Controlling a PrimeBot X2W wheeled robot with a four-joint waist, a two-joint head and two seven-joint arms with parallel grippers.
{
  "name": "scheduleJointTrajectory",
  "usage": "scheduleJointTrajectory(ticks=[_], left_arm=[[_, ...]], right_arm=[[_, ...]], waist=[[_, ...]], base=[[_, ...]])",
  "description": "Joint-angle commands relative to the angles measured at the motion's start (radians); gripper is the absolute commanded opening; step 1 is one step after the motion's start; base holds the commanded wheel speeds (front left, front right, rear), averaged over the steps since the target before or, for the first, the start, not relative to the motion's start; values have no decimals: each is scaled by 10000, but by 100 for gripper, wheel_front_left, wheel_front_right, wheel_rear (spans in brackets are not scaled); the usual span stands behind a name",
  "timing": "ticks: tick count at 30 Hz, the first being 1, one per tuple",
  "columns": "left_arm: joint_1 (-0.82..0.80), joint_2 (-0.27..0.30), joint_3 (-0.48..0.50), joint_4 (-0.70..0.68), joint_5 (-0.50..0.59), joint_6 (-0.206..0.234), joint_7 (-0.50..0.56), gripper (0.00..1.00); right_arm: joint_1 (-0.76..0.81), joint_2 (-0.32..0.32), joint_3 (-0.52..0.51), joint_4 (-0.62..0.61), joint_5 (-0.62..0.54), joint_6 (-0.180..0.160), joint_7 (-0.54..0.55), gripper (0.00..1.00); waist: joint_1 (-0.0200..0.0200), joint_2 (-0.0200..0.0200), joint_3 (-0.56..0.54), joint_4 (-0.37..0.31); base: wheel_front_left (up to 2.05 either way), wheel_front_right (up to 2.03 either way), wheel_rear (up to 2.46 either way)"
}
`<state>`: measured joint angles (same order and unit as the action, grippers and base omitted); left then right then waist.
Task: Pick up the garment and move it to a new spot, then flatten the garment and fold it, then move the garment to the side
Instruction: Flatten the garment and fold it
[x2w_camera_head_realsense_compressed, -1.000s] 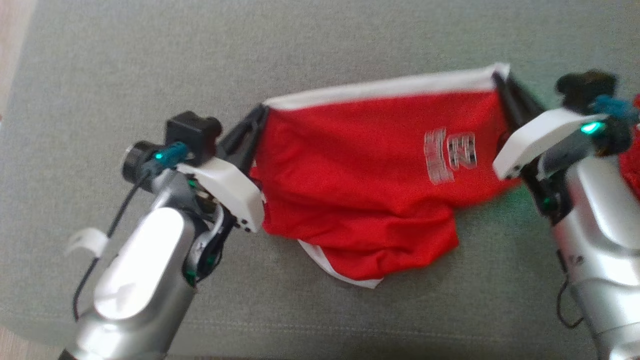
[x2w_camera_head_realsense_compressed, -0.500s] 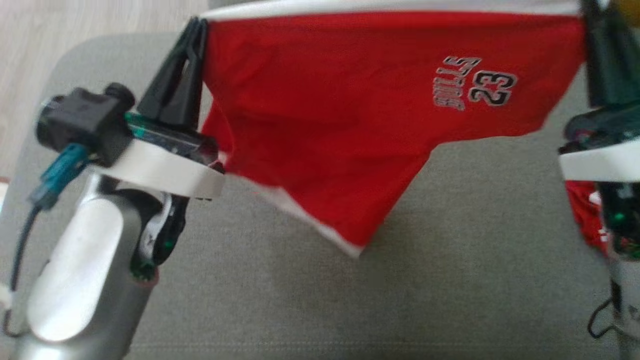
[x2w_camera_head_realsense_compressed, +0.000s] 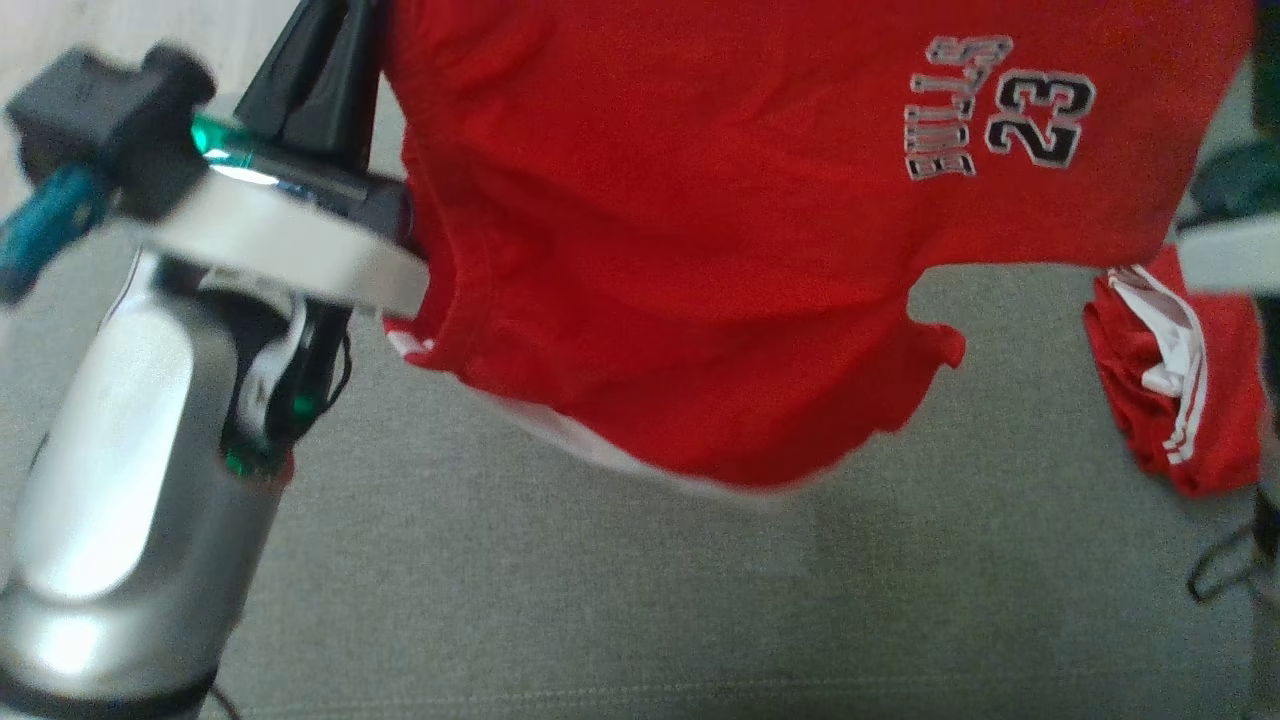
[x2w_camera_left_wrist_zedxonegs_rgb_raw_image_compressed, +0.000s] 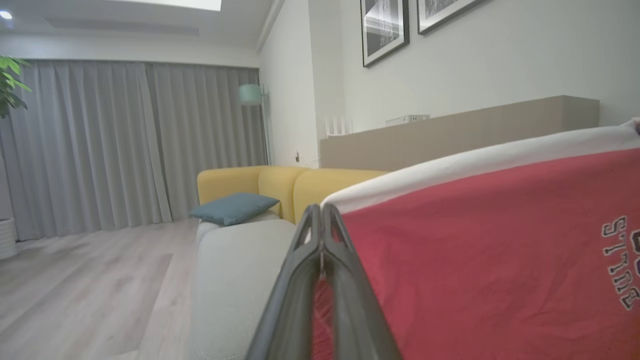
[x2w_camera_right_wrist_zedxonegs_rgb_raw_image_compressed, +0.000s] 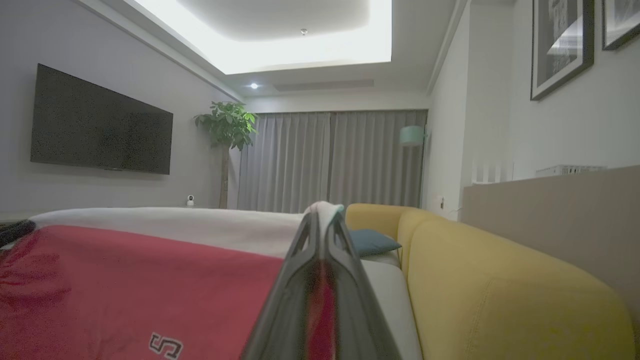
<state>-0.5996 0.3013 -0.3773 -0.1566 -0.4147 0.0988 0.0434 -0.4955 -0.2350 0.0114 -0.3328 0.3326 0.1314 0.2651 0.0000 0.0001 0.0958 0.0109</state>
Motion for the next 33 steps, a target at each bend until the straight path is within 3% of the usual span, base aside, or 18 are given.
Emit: scheduleJointTrajectory(ticks=[1,6,11,12,17,23,27,33], left_arm=[[-1006,97,440,509,-187,-178,-28,0],[-2748,-428,547,3454,-398,-711,-992,0],[-4498,-829,721,6465,-259,-1086,-2545,0],[-4498,-829,721,6465,-259,-1086,-2545,0],[-5603,-1093,857,8593,-42,-1440,-3015,0],[-5124,-1621,761,11284,-84,-1647,-3047,0],[-4626,-1973,816,12667,-282,-1670,-3049,0],[-3884,-2278,767,13138,-266,-1688,-3050,0]], right_arm=[[-982,-91,298,390,252,-7,-18,0],[-3161,-53,879,3201,623,-7,-514,0],[-5439,323,1685,6223,733,-7,-1984,0],[-5439,323,1685,6223,733,-7,-1984,0],[-6957,731,2660,8668,840,-7,-3556,0],[-6799,1148,4382,11535,1113,-7,-4380,0],[-6334,1436,4646,13283,1266,-7,-4790,0],[-5232,1727,4911,14153,1857,-7,-5169,0]], waist=[[0,-1,306,-73],[0,-1,845,-156],[0,-1,1099,-255],[0,-1,1099,-255],[0,-1,1318,-334],[0,-1,1582,-377],[0,-1,1858,-325],[0,-1,2102,-252]], base=[[0,0,0],[0,0,0],[0,0,0],[0,0,0],[0,0,0],[0,0,0],[0,0,0],[0,0,0]])
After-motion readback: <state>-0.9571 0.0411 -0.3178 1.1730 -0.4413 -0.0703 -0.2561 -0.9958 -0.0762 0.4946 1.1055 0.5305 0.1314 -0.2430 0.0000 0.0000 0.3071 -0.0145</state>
